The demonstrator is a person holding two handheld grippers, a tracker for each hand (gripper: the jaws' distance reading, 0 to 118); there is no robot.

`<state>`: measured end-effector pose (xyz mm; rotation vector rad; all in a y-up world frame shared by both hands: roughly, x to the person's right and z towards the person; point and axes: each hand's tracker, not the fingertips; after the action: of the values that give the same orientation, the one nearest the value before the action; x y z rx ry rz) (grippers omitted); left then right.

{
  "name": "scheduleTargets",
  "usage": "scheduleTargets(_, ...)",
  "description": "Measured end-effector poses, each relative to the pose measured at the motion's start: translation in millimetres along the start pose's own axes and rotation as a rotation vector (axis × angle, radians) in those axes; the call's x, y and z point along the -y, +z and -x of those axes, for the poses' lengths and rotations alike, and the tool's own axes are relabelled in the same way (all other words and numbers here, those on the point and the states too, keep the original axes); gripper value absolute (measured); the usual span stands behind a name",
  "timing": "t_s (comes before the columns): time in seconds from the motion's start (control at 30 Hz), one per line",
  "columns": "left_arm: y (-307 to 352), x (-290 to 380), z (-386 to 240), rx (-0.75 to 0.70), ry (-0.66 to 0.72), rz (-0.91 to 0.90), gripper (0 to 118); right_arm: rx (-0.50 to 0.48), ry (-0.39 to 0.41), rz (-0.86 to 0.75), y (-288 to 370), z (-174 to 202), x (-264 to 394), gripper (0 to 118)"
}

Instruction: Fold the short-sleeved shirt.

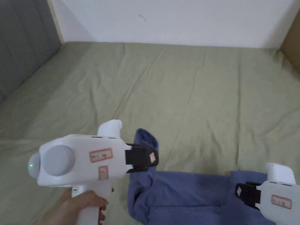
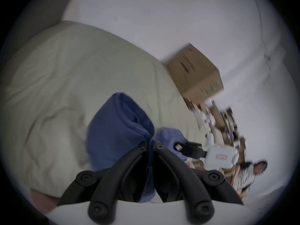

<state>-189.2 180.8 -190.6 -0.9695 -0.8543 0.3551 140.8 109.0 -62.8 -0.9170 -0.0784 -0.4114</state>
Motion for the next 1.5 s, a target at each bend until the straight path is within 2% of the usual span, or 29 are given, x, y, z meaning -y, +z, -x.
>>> scheduleTargets(0.13,-74,22,-38,0.035,-0.114,0.149,6,0.024,-0.042,-0.007,8,-24,7,3)
scheduleTargets(0.17,-91,28,-41,0.028,-0.116,0.179,10,0.030,-0.052,-0.006,10,-30,9,3)
scheduleTargets(0.2,-111,35,-41,0.019,-0.121,0.213,34,0.037,-0.062,-0.004,12,-35,12,3)
scheduleTargets(0.27,-141,44,-38,-0.024,-0.105,0.299,100,0.054,-0.075,0.002,11,-53,13,3)
scheduleTargets(0.3,-153,49,-38,-0.086,-0.116,0.325,116,0.058,-0.078,0.005,13,-58,15,3)
scheduleTargets(0.4,-149,50,-37,-0.093,-0.115,0.265,108,0.076,-0.101,-0.003,18,-71,20,3)
scheduleTargets(0.47,-139,44,-30,-0.077,-0.060,0.255,105,0.072,-0.126,-0.008,21,-79,21,3)
scheduleTargets(0.5,-133,41,-26,-0.067,-0.020,0.245,90,0.069,-0.140,-0.013,21,-82,22,3)
scheduleTargets(0.53,-126,39,-21,-0.058,0.017,0.217,65,0.068,-0.148,-0.014,20,-83,23,3)
scheduleTargets(0.57,-122,37,-17,-0.060,0.031,0.193,32,0.068,-0.151,-0.016,20,-84,24,3)
scheduleTargets(0.67,-124,40,-6,-0.175,0.001,0.195,3,0.067,-0.156,-0.024,19,-84,26,3)
scheduleTargets(0.7,-128,43,-6,-0.199,-0.013,0.205,2,0.063,-0.156,-0.024,19,-84,26,3)
scheduleTargets(0.83,-149,62,-10,-0.121,0.013,0.292,2,0.050,-0.159,-0.019,15,-83,29,3)
scheduleTargets(1.03,-195,94,-43,-0.086,-0.061,0.427,2,0.044,-0.175,-0.013,15,-86,31,3)
scheduleTargets(1.17,-205,98,-66,0.053,-0.046,0.458,2,0.046,-0.174,-0.012,17,-84,31,3)
scheduleTargets(1.3,-187,87,-73,-0.010,-0.174,0.408,2,0.051,-0.164,-0.015,21,-79,29,3)
scheduleTargets(1.5,-115,58,-9,0.000,-0.017,0.269,3,0.060,-0.134,-0.013,22,-68,25,3)
